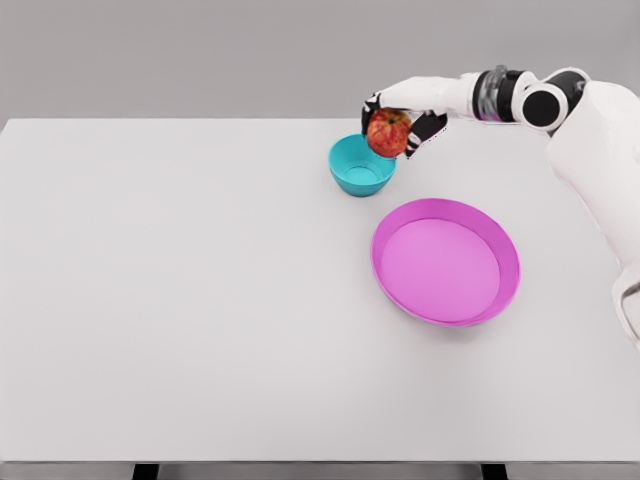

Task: Put the apple from the pink plate into the blue bowl with your right arm

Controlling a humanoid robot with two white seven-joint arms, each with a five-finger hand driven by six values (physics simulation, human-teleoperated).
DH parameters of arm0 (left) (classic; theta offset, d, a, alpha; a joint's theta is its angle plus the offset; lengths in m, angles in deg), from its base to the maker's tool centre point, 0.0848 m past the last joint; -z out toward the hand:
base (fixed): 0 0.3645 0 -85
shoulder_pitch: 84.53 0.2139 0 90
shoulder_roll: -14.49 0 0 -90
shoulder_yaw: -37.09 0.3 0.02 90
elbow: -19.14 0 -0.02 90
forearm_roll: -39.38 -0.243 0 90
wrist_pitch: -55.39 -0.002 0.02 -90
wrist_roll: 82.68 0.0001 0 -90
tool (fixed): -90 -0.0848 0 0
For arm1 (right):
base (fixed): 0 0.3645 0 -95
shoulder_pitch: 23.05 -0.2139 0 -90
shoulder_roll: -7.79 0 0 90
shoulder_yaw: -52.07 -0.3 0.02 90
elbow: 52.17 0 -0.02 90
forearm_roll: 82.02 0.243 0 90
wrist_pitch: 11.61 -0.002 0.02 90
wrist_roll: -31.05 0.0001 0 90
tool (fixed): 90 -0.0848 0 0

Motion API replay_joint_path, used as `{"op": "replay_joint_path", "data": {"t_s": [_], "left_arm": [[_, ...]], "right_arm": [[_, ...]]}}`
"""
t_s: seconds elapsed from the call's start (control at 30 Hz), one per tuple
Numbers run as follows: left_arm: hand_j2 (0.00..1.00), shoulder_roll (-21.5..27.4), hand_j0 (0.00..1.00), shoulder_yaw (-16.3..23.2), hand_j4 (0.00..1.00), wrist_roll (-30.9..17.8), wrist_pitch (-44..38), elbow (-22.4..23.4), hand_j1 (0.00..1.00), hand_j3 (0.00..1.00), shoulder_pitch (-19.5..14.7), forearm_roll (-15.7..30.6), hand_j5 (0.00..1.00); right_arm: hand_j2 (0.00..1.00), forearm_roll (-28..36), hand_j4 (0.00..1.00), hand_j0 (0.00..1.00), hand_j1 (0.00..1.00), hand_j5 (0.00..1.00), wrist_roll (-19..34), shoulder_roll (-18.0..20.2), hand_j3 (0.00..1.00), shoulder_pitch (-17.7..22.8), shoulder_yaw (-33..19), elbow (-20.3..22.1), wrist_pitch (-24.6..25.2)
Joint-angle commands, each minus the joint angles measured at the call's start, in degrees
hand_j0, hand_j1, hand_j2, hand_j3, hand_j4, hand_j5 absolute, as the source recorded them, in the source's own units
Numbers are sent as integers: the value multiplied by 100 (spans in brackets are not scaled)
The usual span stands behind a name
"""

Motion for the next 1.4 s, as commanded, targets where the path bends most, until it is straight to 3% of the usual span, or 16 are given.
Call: {"op": "replay_joint_path", "data": {"t_s": [0.0, 0.1, 0.73, 0.77, 0.8, 0.83, 1.2, 1.27, 1.33, 1.37], "left_arm": [[100, 0, 100, 0, 100, -1, 2, 0, 100, 100, 0, -1, 100], [100, 0, 100, 0, 100, -1, 2, 0, 100, 100, 0, 8, 100], [100, 0, 100, 0, 100, -1, 2, 0, 100, 100, 0, -1, 100], [100, 0, 100, 0, 100, -1, 2, 0, 100, 100, 0, -1, 100], [100, 0, 100, 0, 100, -1, -7, 0, 100, 100, 0, -1, 100], [100, 0, 100, 0, 100, -1, 2, 0, 100, 100, 0, -1, 100], [100, 0, 100, 0, 100, -1, -7, 0, 100, 100, 0, 8, 100], [100, 0, 100, 0, 100, -1, 2, 0, 100, 100, 0, -1, 100], [100, 0, 100, 0, 100, -1, 2, 0, 100, 100, 0, -1, 100], [100, 0, 100, 0, 100, -1, 2, 0, 100, 100, 0, -1, 100]], "right_arm": [[39, -97, 39, 39, 39, 39, 1, -166, 39, 0, -8, -167, 39], [39, -212, 39, 39, 39, 39, 1, -385, 39, -97, -7, -493, 39], [44, -396, 44, 44, 44, 44, 1, -755, 44, -299, 45, -915, 39], [50, -396, 50, 50, 50, 50, 1, -755, 50, -308, 45, -923, 83], [93, -396, 93, 93, 93, 93, 1, -763, 93, -317, 45, -941, 284], [100, -396, 100, 100, 100, 100, 1, -764, 100, -317, 45, -932, 443], [100, -405, 100, 100, 100, 100, 1, -764, 100, -422, 28, -844, 408], [100, -361, 100, 100, 100, 100, 1, -641, 100, -475, -16, -529, 320], [100, -282, 100, 100, 100, 100, 1, 1, 100, -387, -279, 131, -60], [100, -194, 100, 100, 100, 100, 1, 106, 100, -334, -534, 333, -60]]}}
